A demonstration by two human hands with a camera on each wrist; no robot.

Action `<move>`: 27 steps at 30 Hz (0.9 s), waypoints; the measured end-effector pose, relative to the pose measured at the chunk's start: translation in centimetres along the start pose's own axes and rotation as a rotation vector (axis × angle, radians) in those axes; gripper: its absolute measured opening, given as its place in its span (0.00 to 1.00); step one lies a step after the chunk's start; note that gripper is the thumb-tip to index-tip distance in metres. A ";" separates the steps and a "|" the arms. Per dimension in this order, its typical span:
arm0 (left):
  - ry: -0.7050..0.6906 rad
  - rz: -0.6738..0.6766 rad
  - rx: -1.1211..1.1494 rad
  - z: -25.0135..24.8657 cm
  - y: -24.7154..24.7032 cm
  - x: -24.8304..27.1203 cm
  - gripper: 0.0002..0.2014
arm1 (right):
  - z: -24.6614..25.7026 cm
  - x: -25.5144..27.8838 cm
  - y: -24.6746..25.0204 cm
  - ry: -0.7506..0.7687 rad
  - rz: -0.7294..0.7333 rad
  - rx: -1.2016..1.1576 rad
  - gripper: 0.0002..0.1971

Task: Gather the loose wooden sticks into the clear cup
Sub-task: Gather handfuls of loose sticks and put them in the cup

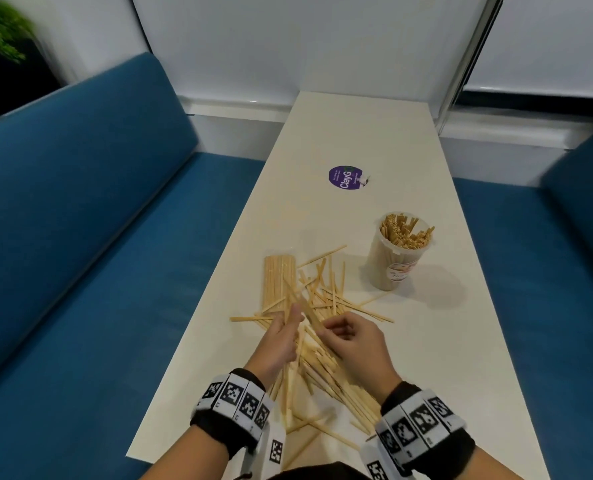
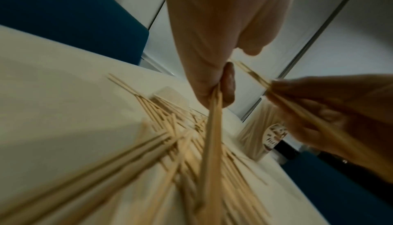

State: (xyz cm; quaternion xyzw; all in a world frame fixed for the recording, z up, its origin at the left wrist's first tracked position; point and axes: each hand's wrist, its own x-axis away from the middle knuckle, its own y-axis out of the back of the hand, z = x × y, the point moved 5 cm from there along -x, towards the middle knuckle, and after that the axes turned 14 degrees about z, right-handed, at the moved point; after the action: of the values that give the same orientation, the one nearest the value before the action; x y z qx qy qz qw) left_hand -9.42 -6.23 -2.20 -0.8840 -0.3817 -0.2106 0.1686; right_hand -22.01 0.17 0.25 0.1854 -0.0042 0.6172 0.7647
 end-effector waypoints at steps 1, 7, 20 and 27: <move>-0.009 0.012 0.037 -0.2 -0.3 -0.1 0.34 | 0.4 -0.2 -0.7 0.009 0.016 -0.005 0.04; 0.005 -0.071 0.087 0.6 0.6 -0.9 0.20 | 1.6 -0.2 -3.0 0.129 0.196 0.138 0.07; -0.003 -0.160 0.138 3.3 6.1 3.0 0.09 | -6.1 3.4 -5.2 0.226 0.748 1.039 0.15; 0.013 -0.146 0.164 4.1 6.4 3.9 0.09 | -7.1 4.5 -5.3 0.321 0.760 1.215 0.12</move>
State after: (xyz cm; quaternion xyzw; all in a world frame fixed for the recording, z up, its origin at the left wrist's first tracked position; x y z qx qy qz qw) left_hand -1.19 -6.17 -4.61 -0.8357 -0.4598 -0.1963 0.2272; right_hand -17.52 5.53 -6.82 0.4696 0.3868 0.7527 0.2516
